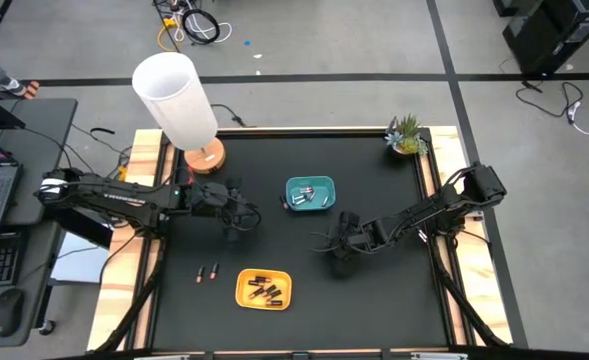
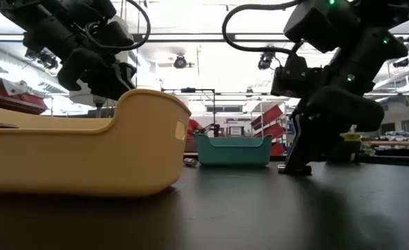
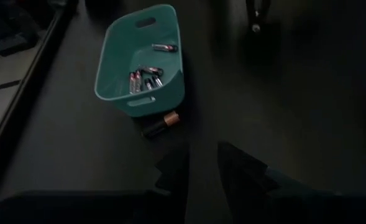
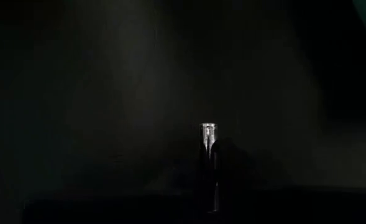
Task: Sort batteries
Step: Put the silver battery into the blue bin
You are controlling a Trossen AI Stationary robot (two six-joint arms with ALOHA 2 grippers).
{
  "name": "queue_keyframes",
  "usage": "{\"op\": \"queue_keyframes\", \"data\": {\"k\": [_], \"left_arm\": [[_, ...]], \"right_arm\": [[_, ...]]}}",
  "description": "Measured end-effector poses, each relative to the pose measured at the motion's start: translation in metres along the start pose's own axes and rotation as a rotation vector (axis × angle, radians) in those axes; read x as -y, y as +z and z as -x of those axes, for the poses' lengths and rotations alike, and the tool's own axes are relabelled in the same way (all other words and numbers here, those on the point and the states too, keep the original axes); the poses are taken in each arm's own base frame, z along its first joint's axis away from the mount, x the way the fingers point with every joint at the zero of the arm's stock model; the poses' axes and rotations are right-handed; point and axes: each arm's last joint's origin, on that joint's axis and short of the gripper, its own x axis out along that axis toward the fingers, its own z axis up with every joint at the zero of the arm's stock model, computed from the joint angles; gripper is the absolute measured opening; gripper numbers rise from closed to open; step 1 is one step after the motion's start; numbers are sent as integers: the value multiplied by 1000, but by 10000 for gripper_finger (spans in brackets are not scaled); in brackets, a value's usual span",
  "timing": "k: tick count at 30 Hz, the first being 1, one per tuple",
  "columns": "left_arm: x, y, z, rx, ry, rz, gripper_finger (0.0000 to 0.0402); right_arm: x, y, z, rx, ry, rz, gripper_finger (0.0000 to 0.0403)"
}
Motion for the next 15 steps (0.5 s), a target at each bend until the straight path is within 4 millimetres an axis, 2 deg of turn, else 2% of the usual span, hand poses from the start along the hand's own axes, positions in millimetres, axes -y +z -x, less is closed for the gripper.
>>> {"op": "queue_keyframes", "data": {"k": [2, 5, 8, 11, 15], "left_arm": [[0, 1, 0, 12, 9, 6, 99], [-2, 4, 0, 34, 42, 11, 99], [-3, 6, 0, 53, 52, 17, 99], [-3, 8, 0, 77, 57, 27, 99], [-3, 11, 1, 103, 60, 64, 99]], "right_arm": [[0, 2, 2, 19, 12, 6, 15], [1, 9, 4, 83, 33, 9, 13], [8, 26, 6, 211, 39, 5, 8], [23, 50, 9, 400, 16, -7, 6], [53, 76, 13, 592, -79, -62, 6]]}}
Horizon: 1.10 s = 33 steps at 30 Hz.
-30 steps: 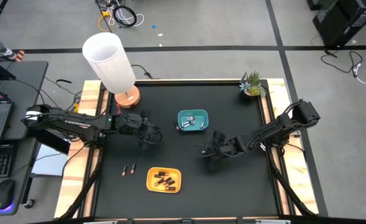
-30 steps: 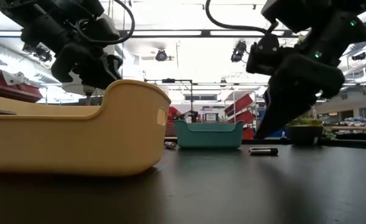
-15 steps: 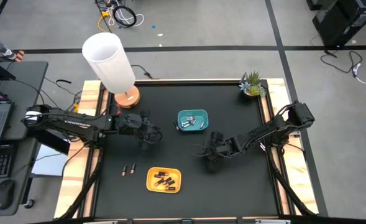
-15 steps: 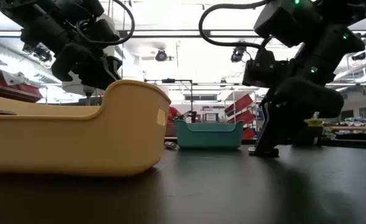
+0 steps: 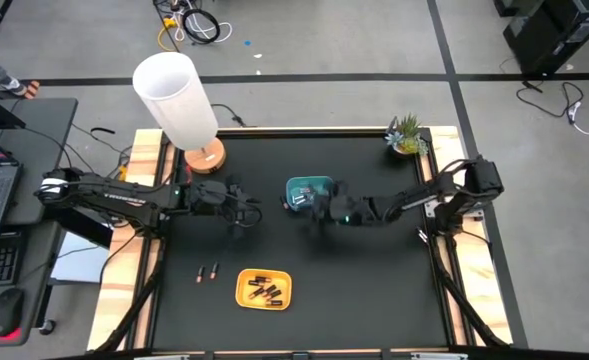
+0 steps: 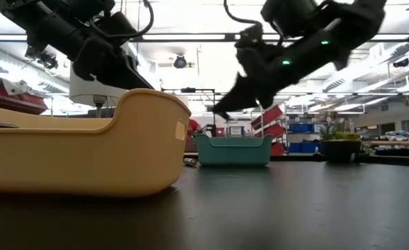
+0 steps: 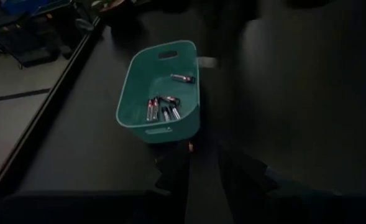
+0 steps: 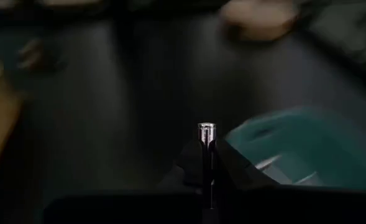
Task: Sort batteries
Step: Put the silver battery into the blue bin, then put the black battery into the yellow bin
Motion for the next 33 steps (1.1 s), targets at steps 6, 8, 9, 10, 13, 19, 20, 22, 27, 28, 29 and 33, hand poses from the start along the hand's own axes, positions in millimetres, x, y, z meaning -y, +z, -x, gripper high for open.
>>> {"op": "queue_keyframes", "data": {"k": [6, 8, 9, 10, 13, 19, 20, 22, 27, 28, 29, 33], "left_arm": [[1, 3, 0, 29, 0, 67, 99], [4, 1, -1, 30, -10, 71, 99], [6, -1, -1, 26, -16, 75, 99], [8, -3, -1, 20, -21, 79, 99], [12, -7, 1, -18, -17, 141, 99], [25, 3, 18, -191, -64, 244, 99], [29, 6, 22, -210, -62, 251, 99], [37, 13, 30, -237, -50, 256, 99], [50, 28, 51, -323, -43, 331, 99], [52, 31, 55, -332, -45, 364, 99], [55, 32, 58, -345, -48, 397, 99], [67, 31, 67, -415, -101, 565, 99]], "right_arm": [[49, -3, -14, -66, -114, -130, 32], [53, -7, -15, -115, -87, -162, 59], [54, -8, -15, -128, -83, -164, 74], [53, -7, -13, -130, -81, -162, 89], [49, 8, -2, -60, -65, -145, 126], [40, 39, 29, 81, -119, -37, 143], [37, 43, 35, 106, -115, -17, 140], [28, 47, 41, 135, -83, 21, 132], [2, 45, 42, 190, -29, 80, 108], [-1, 44, 41, 203, -26, 96, 104], [-4, 43, 39, 212, -29, 116, 100], [-7, 48, 36, 303, -45, 139, 89]]}}
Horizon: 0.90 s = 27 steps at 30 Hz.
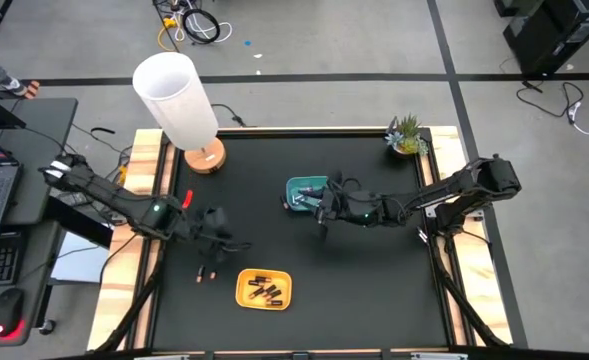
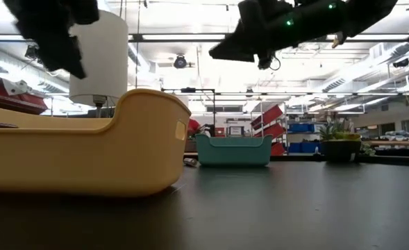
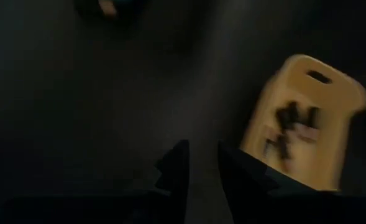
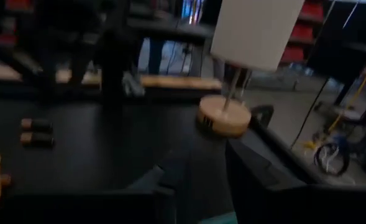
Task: Sort batteries
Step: Put the black battery into the yellow bin
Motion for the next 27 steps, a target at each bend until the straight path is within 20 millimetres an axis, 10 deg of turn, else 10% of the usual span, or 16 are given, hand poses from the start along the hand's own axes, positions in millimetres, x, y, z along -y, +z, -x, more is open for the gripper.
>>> {"op": "queue_keyframes", "data": {"k": [10, 27], "left_arm": [[27, -51, -18, -164, 62, 258, 99], [48, -75, -43, -294, 343, 412, 99]], "right_arm": [[-7, 1, 4, 18, 24, -22, 86], [-26, -42, 42, 64, 120, -91, 85]]}}
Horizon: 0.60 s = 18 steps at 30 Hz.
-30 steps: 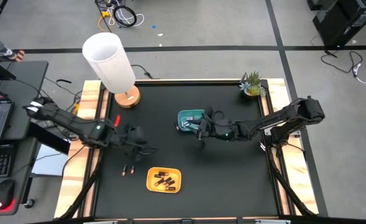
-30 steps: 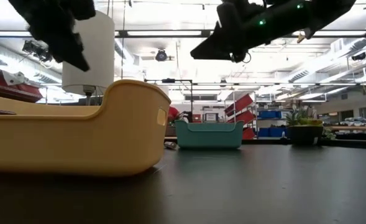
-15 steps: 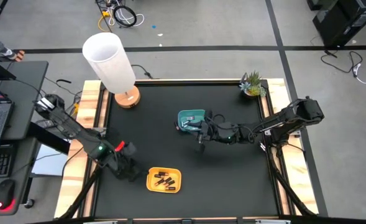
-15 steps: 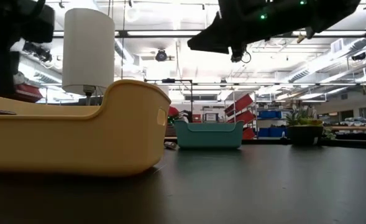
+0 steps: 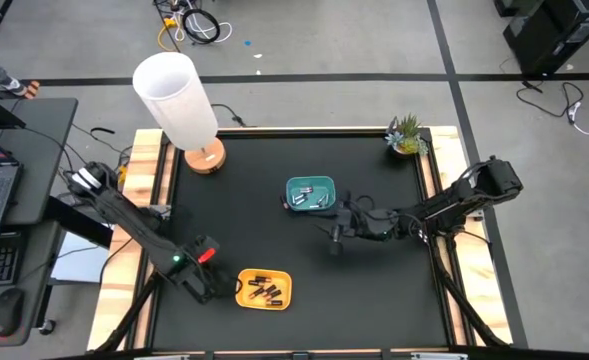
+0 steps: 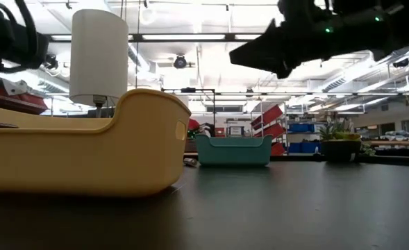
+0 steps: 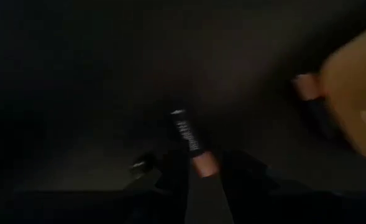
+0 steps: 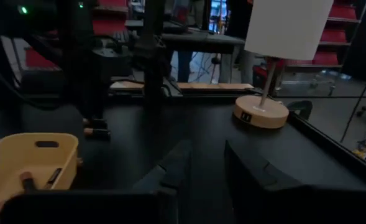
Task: Sort batteries
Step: Put the black battery into the yellow bin
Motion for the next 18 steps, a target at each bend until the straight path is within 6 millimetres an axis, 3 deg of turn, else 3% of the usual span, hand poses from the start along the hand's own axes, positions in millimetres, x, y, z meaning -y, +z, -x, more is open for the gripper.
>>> {"op": "queue_keyframes", "data": {"k": [4, 7, 12, 18], "left_arm": [[14, 0, 4, -12, 79, -30, 100], [22, -4, -4, -51, 97, -66, 111], [24, -9, -18, -94, 168, -83, 150], [25, -7, -22, -58, 179, -78, 178]], "right_arm": [[0, -7, 7, 9, 9, -14, 85], [0, -10, 10, 16, 14, -17, 85], [0, -7, 11, 46, 14, -13, 85], [0, -7, 11, 49, 14, -12, 85]]}}
